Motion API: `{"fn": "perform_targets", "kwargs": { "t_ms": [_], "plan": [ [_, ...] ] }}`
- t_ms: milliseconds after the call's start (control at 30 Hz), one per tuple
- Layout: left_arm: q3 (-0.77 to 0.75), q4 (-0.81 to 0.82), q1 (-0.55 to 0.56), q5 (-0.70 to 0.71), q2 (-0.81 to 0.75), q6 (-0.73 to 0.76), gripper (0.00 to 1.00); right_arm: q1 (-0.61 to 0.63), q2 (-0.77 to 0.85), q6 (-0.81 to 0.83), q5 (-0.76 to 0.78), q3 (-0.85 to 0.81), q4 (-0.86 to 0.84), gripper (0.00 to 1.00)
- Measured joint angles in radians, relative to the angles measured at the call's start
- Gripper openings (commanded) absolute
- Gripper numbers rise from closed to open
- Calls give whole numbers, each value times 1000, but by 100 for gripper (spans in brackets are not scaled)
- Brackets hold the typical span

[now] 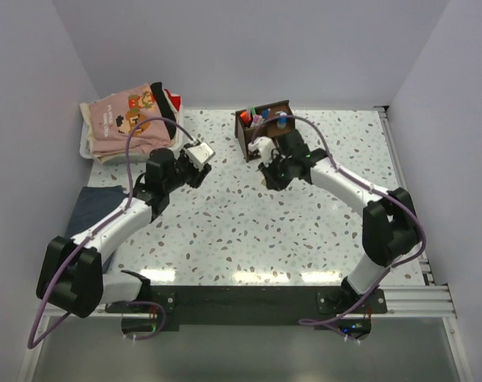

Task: Sort the stationery into containers
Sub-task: Pick up the stationery from the center of the board, then place the stationery in the storage box.

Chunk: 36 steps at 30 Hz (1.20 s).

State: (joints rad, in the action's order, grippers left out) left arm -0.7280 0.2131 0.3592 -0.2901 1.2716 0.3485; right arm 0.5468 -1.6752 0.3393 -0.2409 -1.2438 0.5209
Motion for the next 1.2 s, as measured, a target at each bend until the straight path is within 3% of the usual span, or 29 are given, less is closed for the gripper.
{"fn": "perform_targets", "kwargs": {
  "t_ms": [133, 300, 533, 1200],
  "plan": [
    [-89, -53, -12, 21, 54, -53, 53, -150, -91, -72, 46, -116, -22, 3],
    [-169, -110, -18, 39, 109, -85, 53, -215, -207, -111, 82, -218, -22, 3],
    [-240, -134, -19, 64, 159, -87, 53, -219, -303, -166, 101, -351, -39, 4],
    [-222, -137, -22, 84, 163, -84, 53, -205, -513, -275, 184, -591, -65, 6]
  ]
}}
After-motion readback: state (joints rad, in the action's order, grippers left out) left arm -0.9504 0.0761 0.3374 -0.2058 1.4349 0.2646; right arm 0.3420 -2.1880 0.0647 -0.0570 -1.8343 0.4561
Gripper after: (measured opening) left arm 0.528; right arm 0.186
